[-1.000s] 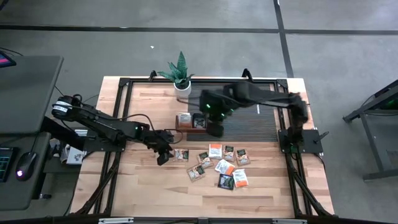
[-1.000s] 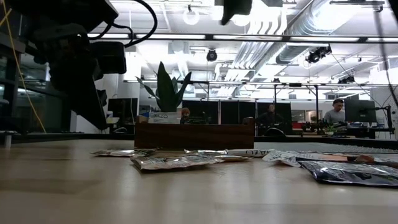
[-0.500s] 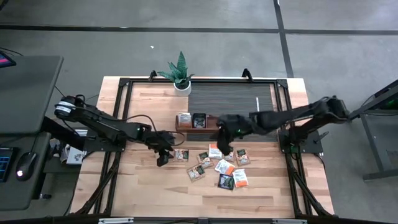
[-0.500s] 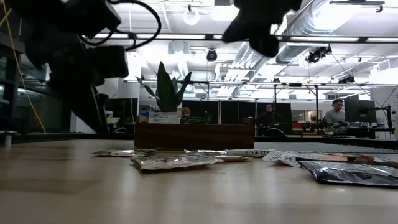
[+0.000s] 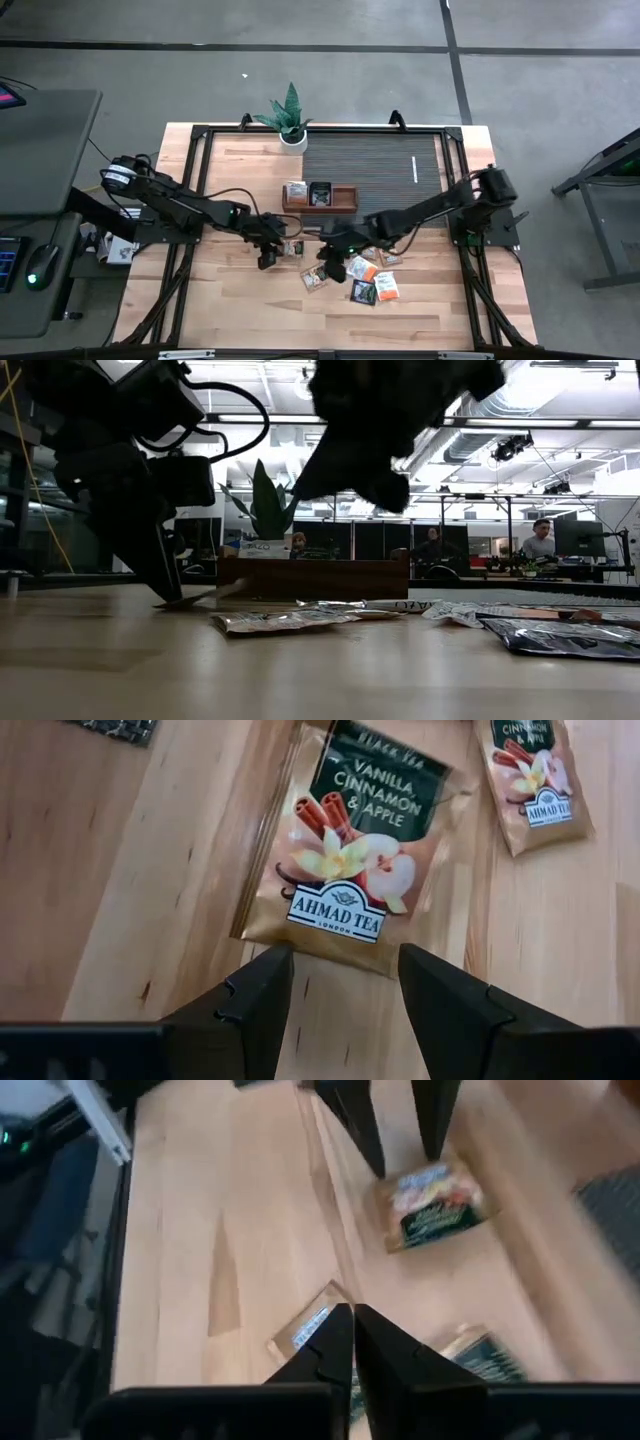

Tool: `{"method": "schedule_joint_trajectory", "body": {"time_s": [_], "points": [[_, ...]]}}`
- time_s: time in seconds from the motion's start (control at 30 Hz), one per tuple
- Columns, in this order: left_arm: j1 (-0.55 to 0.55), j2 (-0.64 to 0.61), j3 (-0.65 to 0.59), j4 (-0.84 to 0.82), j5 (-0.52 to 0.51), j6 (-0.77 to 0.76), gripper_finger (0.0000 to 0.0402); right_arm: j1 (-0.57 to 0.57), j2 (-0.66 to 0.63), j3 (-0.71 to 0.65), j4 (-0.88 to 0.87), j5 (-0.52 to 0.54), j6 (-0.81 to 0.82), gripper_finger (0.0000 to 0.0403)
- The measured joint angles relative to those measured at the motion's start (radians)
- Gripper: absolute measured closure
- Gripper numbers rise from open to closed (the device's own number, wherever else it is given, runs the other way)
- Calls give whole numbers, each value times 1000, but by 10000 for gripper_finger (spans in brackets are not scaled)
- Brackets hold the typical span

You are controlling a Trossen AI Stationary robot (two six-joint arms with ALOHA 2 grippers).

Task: Pick & Place Tea
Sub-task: Put the brown tea bag into the right section of the wooden organizer

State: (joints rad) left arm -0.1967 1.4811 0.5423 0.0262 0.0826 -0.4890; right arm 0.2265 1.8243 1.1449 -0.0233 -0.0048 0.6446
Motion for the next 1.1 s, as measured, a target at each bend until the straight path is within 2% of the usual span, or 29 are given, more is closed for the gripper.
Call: {"method": "schedule_joint_trajectory", "body": {"time_s": [0.13, 0.27, 0.47, 0.6, 0.83, 1.1], "points": [[0, 4, 0, 8, -2, -28, 216, -26, 66, 20, 64, -28, 246, 361], [0, 14, 0, 13, -19, -39, 216, -55, 94, 19, 133, -34, 427, 310], [-1, 15, 0, 14, -31, -39, 216, -89, 116, 19, 165, -43, 565, 227], [-1, 16, 0, 15, -40, -40, 216, -97, 142, 19, 170, -76, 628, 194], [-1, 17, -2, 28, -45, -40, 216, -97, 207, 19, 253, -75, 690, 184], [-1, 18, -2, 33, -48, -40, 216, -100, 250, 19, 281, -66, 706, 206]]}}
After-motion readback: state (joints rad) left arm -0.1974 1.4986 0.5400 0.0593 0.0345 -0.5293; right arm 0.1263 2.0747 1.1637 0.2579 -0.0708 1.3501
